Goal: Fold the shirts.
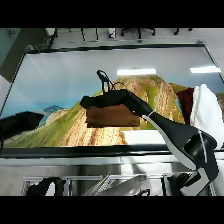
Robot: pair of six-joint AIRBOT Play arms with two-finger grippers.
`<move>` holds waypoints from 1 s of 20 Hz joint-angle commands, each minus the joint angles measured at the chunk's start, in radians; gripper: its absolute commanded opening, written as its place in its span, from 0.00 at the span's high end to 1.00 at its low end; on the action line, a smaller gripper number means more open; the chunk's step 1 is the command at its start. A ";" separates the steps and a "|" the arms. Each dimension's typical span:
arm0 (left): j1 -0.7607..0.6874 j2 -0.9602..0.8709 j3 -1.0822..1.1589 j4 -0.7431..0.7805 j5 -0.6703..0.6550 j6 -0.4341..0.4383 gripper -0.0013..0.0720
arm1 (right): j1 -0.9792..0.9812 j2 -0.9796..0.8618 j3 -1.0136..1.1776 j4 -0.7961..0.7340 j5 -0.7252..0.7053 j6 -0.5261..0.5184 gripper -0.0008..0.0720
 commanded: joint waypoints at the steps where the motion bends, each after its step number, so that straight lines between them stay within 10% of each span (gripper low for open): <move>1: 0.066 0.216 -0.192 0.003 0.005 0.002 0.97 | -0.056 -0.023 0.003 -0.036 -0.073 0.014 0.04; 9: 0.102 0.338 -0.255 0.001 0.032 -0.021 0.97 | -0.645 0.145 -0.031 -0.232 -0.659 0.082 0.04; 20: 0.100 0.164 -0.252 -0.088 0.021 -0.020 0.97 | -0.632 -0.051 -0.232 -0.015 -0.498 -0.066 0.04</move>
